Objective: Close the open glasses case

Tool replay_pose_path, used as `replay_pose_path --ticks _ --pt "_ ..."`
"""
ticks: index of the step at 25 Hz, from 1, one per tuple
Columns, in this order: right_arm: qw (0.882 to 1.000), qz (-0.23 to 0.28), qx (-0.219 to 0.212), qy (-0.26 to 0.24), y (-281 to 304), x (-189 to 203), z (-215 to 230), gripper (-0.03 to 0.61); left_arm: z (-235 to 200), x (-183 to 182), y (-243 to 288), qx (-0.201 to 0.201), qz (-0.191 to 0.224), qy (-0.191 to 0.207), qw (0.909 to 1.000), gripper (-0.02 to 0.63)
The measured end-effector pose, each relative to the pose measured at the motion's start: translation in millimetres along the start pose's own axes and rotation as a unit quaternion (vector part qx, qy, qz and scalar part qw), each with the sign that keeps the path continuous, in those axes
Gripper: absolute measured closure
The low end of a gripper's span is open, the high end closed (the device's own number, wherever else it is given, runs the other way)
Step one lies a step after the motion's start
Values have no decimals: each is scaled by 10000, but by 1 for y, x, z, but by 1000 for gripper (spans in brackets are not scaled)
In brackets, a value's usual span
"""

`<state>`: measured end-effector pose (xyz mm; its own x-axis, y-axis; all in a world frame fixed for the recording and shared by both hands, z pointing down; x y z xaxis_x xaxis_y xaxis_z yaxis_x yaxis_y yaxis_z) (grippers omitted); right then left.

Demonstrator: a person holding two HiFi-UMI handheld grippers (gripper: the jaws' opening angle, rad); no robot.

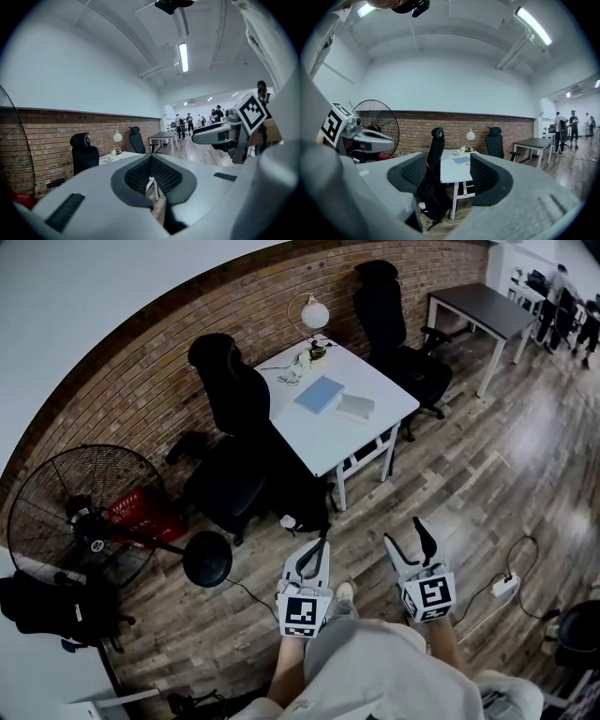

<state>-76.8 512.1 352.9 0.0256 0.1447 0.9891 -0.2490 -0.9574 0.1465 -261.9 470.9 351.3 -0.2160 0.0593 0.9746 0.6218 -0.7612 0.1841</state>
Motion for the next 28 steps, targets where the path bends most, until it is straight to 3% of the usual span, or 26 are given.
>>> replay_pose_path --ticks 28 --pt "9976 -308 619 -18 113 -10 15 288 -91 -1 103 644 85 -87 9979 609"
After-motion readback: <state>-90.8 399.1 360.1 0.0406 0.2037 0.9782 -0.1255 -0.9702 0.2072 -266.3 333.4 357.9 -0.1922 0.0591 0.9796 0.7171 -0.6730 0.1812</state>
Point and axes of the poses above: the fingertips, and each gripper's own axes: y forward along the fingers, z to its right, x out of its underside, the point moved 4 cm from there along -y, backward along the fingers, and after that the axes turned 3 degrees about -x, right-handed, at the moved point
